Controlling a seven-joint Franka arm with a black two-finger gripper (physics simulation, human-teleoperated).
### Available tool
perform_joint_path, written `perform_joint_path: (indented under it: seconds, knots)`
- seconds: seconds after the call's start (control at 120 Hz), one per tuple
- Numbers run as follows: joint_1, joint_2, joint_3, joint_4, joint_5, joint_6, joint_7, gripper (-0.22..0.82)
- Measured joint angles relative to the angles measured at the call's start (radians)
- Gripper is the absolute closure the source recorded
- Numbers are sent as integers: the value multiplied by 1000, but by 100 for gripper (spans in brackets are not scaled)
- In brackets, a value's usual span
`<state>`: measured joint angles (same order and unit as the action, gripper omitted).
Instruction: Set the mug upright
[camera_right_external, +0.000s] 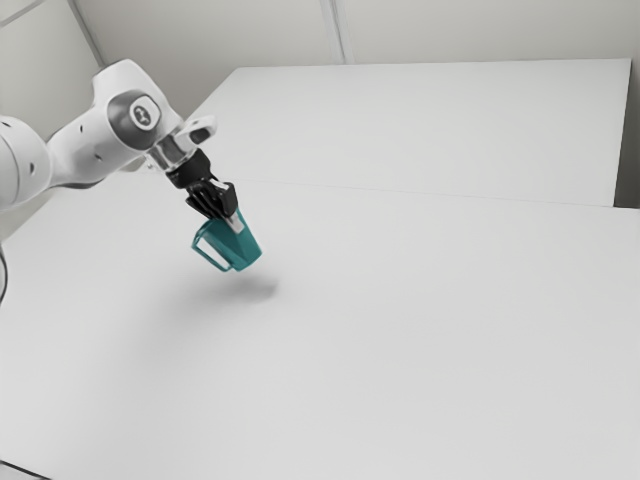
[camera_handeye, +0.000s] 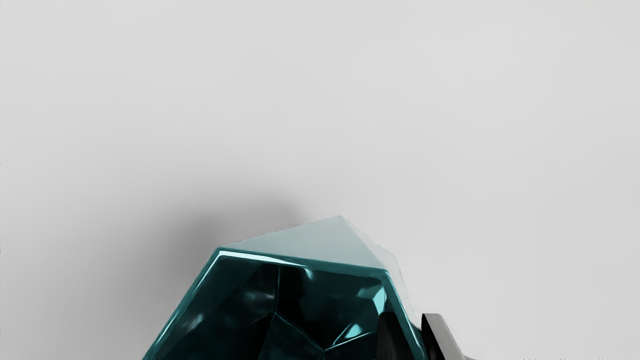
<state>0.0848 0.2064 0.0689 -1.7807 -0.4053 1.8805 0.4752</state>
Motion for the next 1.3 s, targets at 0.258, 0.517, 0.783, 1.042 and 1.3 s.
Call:
perform_joint_path:
  seconds: [0.258,0.517,0.783,1.042,1.3]
  knots:
    - [-19,-47,-50,-32,148,-17,-151,75]
    - [-21,-52,-97,-38,345,-22,-292,75]
    - [-43,-62,-117,-87,415,-16,-412,75]
    - [-53,-59,-130,-136,426,16,-504,75]
    - [-55,-37,-137,-157,430,52,-569,75]
